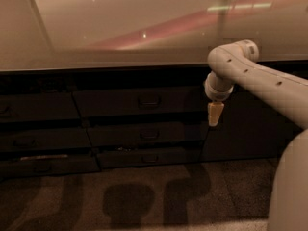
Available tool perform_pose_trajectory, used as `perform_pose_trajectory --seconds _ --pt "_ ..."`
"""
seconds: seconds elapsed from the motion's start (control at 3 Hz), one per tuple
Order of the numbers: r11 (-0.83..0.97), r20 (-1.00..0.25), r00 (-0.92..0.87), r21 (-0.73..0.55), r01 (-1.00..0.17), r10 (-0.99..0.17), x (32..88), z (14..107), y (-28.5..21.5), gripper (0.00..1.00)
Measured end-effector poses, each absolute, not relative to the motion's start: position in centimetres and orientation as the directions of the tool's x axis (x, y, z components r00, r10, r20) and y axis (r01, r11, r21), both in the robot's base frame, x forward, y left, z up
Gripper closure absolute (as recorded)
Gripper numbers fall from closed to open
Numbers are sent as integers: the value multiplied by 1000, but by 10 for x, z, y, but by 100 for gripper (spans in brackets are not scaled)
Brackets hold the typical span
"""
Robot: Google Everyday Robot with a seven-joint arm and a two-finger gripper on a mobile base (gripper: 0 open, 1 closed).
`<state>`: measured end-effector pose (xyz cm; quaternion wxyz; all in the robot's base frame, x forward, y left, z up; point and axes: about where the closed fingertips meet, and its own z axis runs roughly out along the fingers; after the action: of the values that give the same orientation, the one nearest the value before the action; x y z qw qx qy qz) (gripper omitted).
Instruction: Open top drawer
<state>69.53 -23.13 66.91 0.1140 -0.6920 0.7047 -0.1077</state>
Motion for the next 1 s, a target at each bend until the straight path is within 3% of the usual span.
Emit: perform_pose_trajectory --seconds 0.33,1.0 --pt "-44 -24 54 -310 -950 -998 696 672 -225 0" --pt "-22 -37 32 -246 -969 -999 714 652 -233 0"
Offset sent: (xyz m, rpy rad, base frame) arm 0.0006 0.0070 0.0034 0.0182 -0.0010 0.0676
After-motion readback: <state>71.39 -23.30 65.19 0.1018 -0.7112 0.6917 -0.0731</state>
